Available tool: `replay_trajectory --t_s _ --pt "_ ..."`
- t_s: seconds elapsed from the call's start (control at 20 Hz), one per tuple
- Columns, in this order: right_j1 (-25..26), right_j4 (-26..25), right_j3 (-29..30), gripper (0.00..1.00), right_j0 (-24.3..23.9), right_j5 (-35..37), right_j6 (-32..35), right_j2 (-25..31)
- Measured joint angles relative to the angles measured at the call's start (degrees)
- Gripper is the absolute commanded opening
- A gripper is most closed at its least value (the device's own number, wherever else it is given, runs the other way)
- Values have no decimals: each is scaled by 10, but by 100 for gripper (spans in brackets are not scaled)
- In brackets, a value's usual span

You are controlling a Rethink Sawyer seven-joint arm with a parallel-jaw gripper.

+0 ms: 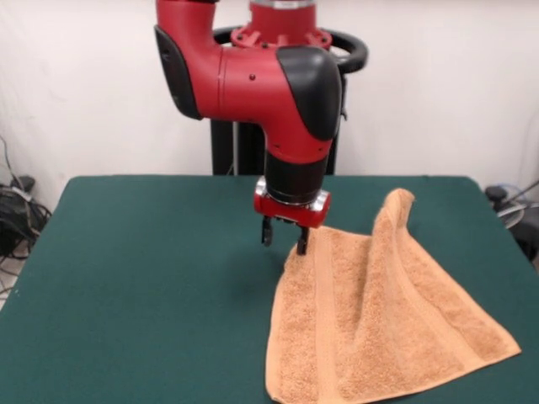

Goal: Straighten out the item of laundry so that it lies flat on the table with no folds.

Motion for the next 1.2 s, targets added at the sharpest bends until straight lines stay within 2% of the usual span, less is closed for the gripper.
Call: replay_trajectory --t_s 0.45,1.2 --pt "0 -36 -14 100 7 0 0 0" --pt "-19 -48 -15 100 30 0 0 3"
